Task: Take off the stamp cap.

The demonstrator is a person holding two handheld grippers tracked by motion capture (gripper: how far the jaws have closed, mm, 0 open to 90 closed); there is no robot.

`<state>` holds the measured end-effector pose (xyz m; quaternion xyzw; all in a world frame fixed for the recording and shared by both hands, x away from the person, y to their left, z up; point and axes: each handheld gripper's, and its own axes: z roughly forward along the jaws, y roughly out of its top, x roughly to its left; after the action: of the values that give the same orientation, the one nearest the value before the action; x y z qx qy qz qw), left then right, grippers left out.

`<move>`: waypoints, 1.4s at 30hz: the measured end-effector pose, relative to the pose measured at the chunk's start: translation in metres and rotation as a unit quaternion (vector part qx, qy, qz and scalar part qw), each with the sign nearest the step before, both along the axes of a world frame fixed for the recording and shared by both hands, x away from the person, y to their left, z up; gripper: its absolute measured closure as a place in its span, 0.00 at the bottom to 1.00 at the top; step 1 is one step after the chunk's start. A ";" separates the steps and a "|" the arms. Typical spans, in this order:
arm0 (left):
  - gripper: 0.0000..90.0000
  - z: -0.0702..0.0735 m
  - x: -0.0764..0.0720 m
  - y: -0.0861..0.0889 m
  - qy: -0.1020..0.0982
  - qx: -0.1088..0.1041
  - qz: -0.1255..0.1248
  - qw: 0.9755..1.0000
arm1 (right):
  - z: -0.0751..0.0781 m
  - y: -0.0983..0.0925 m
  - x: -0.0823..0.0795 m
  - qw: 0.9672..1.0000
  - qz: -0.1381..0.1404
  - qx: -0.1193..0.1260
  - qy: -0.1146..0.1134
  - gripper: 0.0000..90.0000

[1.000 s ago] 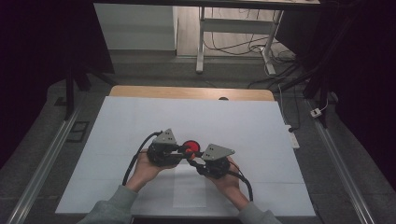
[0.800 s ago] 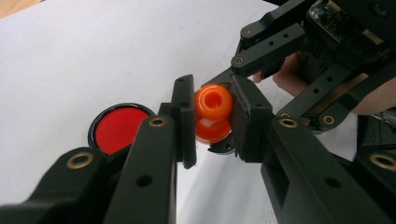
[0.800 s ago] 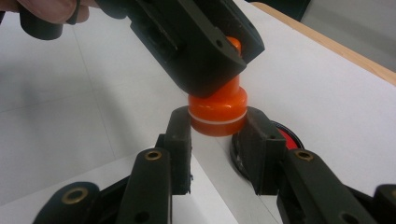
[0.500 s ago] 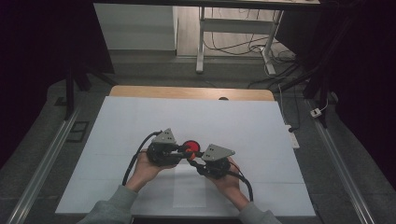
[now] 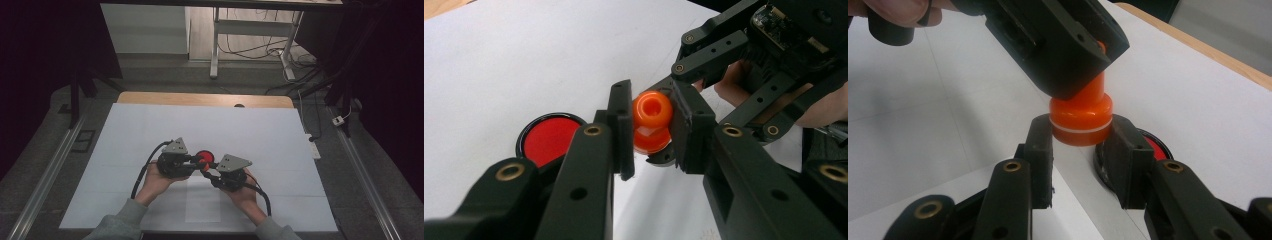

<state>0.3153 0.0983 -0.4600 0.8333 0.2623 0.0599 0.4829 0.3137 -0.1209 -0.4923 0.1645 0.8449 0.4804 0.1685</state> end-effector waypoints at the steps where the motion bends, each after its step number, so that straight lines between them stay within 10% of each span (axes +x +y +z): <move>1: 0.81 -0.001 0.000 0.000 0.000 -0.001 0.001 1.000 | 0.000 0.000 0.000 1.000 -0.001 0.000 0.000 0.72; 42: 0.81 -0.004 0.000 0.000 0.006 -0.015 0.008 1.000 | -0.003 -0.003 0.001 1.000 0.001 0.004 0.002 0.72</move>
<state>0.3154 0.0985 -0.4642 0.8243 0.2723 0.0550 0.4933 0.3144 -0.1241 -0.4955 0.1654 0.8432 0.4839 0.1660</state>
